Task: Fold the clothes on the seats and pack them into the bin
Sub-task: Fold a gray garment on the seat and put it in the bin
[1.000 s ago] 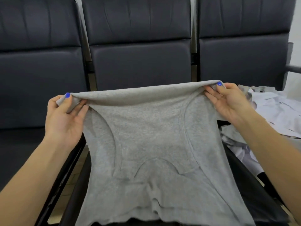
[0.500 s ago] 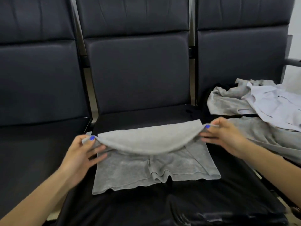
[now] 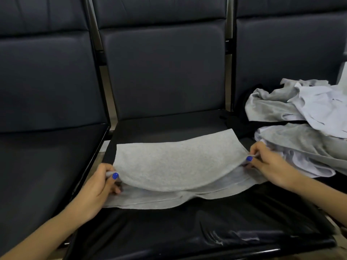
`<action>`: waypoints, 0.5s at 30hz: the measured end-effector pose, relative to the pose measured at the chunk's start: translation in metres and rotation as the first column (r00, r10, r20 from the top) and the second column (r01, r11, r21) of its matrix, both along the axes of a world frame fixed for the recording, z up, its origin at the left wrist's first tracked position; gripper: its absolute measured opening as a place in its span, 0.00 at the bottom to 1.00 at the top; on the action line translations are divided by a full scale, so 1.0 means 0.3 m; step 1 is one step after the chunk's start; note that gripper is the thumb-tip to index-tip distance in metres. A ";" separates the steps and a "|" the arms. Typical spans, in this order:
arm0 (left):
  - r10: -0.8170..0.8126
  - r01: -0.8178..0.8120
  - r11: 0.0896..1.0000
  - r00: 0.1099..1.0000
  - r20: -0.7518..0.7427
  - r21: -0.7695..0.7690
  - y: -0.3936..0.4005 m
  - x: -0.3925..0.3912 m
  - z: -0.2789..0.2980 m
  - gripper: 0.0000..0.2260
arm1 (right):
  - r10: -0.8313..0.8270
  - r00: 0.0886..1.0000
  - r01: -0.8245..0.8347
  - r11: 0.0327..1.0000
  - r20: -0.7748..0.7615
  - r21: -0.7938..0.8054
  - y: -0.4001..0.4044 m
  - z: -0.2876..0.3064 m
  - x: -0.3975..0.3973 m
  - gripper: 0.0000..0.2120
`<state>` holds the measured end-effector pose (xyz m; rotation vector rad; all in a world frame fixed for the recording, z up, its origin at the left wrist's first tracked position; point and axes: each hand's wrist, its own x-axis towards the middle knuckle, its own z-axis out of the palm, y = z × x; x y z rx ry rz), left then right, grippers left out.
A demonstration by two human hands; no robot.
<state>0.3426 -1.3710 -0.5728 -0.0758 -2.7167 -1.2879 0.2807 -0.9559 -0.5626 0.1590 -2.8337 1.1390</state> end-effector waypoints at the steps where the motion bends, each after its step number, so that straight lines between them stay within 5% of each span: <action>1: 0.007 -0.008 0.998 1.000 -0.021 -0.056 -0.018 0.006 0.006 0.05 | -0.011 0.999 0.012 1.000 -0.032 0.026 0.013 0.006 -0.007 0.05; 6: 0.037 -0.066 0.974 0.990 -0.133 -0.217 -0.053 0.031 0.004 0.01 | -0.022 0.998 0.028 0.994 -0.060 0.107 0.042 0.011 -0.023 0.10; 11: -0.023 -0.011 0.973 0.990 -0.143 -0.232 -0.042 0.047 0.014 0.02 | -0.022 0.999 0.023 0.999 0.045 -0.031 0.042 0.033 -0.017 0.07; 15: 0.037 -0.041 0.999 0.986 -0.165 -0.022 -0.031 0.048 0.041 0.13 | 0.013 0.993 0.017 0.966 0.114 -0.260 0.053 0.076 0.005 0.06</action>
